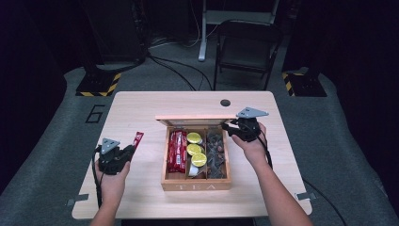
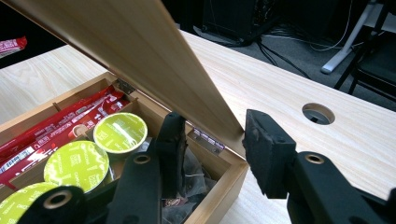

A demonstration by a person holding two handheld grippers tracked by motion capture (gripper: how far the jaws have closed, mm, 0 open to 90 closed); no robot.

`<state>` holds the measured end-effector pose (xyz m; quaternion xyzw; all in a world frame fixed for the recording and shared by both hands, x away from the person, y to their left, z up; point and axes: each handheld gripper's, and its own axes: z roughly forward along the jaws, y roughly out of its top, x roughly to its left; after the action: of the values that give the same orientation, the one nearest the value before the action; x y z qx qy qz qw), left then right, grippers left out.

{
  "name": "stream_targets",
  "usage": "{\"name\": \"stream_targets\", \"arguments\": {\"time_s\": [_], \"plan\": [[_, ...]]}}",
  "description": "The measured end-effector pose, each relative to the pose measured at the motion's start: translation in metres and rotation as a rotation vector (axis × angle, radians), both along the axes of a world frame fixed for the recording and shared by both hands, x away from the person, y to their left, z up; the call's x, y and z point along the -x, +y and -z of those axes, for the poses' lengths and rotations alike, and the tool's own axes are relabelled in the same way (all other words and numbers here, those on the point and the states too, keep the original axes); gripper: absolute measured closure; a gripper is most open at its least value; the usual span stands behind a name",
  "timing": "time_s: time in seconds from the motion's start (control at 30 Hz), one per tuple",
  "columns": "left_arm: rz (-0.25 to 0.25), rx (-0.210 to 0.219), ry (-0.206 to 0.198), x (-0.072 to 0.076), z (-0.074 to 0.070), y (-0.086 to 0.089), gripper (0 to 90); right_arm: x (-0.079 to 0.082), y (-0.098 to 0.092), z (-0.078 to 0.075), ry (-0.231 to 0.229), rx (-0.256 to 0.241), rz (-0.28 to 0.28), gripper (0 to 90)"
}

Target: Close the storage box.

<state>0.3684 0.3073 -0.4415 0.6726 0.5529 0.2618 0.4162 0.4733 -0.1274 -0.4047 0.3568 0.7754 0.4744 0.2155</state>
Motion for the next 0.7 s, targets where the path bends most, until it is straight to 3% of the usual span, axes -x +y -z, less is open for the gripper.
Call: {"name": "stream_targets", "arguments": {"time_s": [0.23,0.37,0.53,0.57,0.7], "plan": [[-0.018,0.021,0.017,-0.002,0.01,0.009,84.7,0.0,0.0,0.0,0.0,0.0,-0.004,58.9],[-0.046,0.008,0.031,-0.003,0.017,0.016,84.7,0.0,0.0,0.0,-0.001,-0.001,-0.003,58.9],[-0.073,-0.003,0.019,-0.005,0.023,0.018,84.7,0.0,0.0,0.001,-0.002,0.002,-0.004,58.9],[-0.072,-0.013,0.042,-0.005,0.024,0.022,84.7,0.001,0.0,0.001,-0.003,0.003,-0.005,58.9],[-0.082,-0.013,0.057,-0.007,0.03,0.026,84.7,0.001,-0.001,0.001,-0.003,0.005,-0.006,58.9]]}}
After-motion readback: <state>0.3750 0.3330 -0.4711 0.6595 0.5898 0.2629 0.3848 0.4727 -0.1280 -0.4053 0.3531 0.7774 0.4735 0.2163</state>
